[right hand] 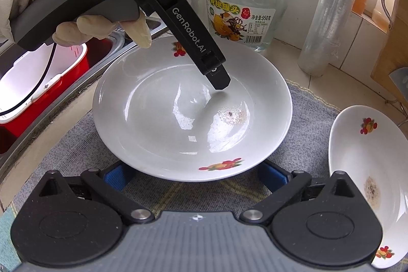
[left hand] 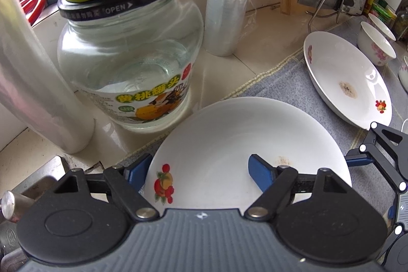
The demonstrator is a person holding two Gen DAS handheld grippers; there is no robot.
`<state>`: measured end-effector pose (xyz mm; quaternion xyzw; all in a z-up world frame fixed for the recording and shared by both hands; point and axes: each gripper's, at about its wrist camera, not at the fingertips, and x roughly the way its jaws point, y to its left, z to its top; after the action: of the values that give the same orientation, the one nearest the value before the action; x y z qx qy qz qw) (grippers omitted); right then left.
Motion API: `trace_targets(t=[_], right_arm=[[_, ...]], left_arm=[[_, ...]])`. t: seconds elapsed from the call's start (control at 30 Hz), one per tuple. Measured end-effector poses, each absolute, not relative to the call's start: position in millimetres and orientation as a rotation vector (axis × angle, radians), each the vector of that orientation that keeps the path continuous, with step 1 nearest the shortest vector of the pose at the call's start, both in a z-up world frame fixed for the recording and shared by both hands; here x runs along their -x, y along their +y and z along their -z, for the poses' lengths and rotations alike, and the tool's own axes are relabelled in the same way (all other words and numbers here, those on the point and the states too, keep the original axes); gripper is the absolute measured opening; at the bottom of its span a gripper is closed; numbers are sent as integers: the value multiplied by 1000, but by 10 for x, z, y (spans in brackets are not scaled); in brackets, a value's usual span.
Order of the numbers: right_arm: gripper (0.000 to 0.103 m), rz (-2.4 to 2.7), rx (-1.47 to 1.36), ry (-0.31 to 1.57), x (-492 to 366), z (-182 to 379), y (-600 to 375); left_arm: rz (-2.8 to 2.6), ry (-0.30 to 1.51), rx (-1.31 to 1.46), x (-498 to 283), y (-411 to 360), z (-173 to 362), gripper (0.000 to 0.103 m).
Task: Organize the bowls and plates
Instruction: 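Lift the white flower plate off the towel with the left gripper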
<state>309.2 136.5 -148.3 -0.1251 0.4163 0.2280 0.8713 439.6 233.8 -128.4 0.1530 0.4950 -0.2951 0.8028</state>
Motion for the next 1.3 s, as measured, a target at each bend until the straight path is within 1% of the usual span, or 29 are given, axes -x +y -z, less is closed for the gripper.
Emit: trace_targets(t=[0.27, 0.47, 1.3], right_arm=[[103, -464, 261, 857, -3108, 1491, 1362], [103, -472, 322, 821, -3094, 1477, 1419], [103, -470, 299, 831, -3099, 1437, 1412]], left_arm=[[647, 1082, -363, -4439, 2270, 1298, 81], [638, 1079, -376, -4425, 2237, 1311, 81], [645, 1066, -381, -4312, 2243, 1237, 80]])
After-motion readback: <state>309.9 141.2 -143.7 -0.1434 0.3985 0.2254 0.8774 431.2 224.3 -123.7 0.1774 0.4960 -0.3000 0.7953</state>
